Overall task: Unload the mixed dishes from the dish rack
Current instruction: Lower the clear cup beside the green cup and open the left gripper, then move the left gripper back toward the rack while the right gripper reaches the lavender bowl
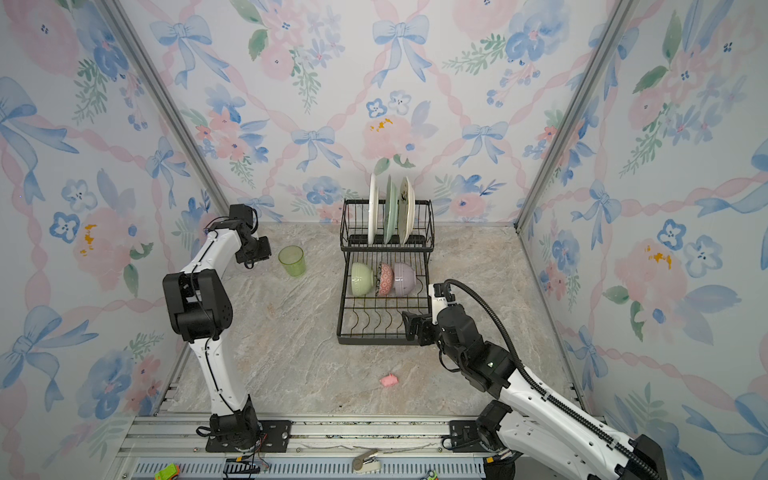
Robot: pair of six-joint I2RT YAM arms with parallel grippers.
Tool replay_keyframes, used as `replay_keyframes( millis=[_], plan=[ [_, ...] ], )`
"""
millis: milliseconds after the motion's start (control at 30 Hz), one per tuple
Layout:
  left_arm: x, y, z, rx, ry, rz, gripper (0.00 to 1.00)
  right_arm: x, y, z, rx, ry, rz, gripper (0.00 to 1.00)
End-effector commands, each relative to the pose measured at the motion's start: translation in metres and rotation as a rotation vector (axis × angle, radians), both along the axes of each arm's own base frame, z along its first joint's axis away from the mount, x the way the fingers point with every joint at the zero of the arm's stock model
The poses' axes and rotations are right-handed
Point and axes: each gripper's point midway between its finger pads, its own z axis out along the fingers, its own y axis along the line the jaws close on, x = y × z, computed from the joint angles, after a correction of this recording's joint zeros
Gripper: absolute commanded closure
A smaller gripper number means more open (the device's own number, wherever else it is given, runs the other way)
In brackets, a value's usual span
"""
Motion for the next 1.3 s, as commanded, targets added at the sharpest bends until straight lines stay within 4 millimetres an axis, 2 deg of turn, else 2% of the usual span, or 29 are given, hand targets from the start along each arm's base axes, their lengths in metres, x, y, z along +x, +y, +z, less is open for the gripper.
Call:
replay_keyframes(
  millis=[0,133,233,367,467,667,733,800,900,1033,1133,1267],
  plan=[
    [0.009,-0.001,0.022,0.020,-0.048,-0.038,0.02,-0.001,0.001,0.001,0.024,0.010,-0.006,0.03],
    [0.018,-0.002,0.054,0.048,-0.118,-0.051,0.02,-0.002,0.001,0.002,0.030,0.009,-0.009,0.03],
    [0.022,-0.010,0.077,0.052,-0.170,-0.064,0.02,-0.001,0.001,0.002,0.033,0.012,-0.012,0.03],
    [0.018,-0.026,0.103,0.044,-0.221,-0.071,0.02,-0.001,0.004,0.002,0.046,0.018,-0.005,0.03],
    [0.004,-0.040,0.121,0.034,-0.250,-0.072,0.02,-0.002,0.004,0.002,0.053,0.020,-0.003,0.03],
    [-0.044,-0.052,0.164,-0.017,-0.332,-0.044,0.02,-0.003,0.003,0.007,0.037,0.009,0.010,0.03],
    [-0.063,-0.062,0.172,-0.028,-0.367,-0.057,0.02,-0.002,0.003,0.009,0.024,0.011,0.014,0.03],
    [-0.081,-0.077,0.177,-0.048,-0.409,-0.081,0.02,-0.001,0.003,0.011,0.021,0.014,0.016,0.03],
    [-0.112,-0.099,0.172,-0.108,-0.462,-0.116,0.02,0.003,0.006,0.015,0.036,0.017,0.019,0.03],
    [-0.148,-0.129,0.181,-0.180,-0.587,-0.192,0.02,0.012,0.011,0.017,0.035,0.017,0.012,0.03],
    [-0.172,-0.142,0.190,-0.216,-0.675,-0.214,0.02,0.027,0.016,0.013,0.004,0.026,0.002,0.03],
    [-0.192,-0.155,0.177,-0.278,-0.732,-0.230,0.02,0.055,0.017,-0.001,-0.045,0.042,-0.051,0.03]
  ],
)
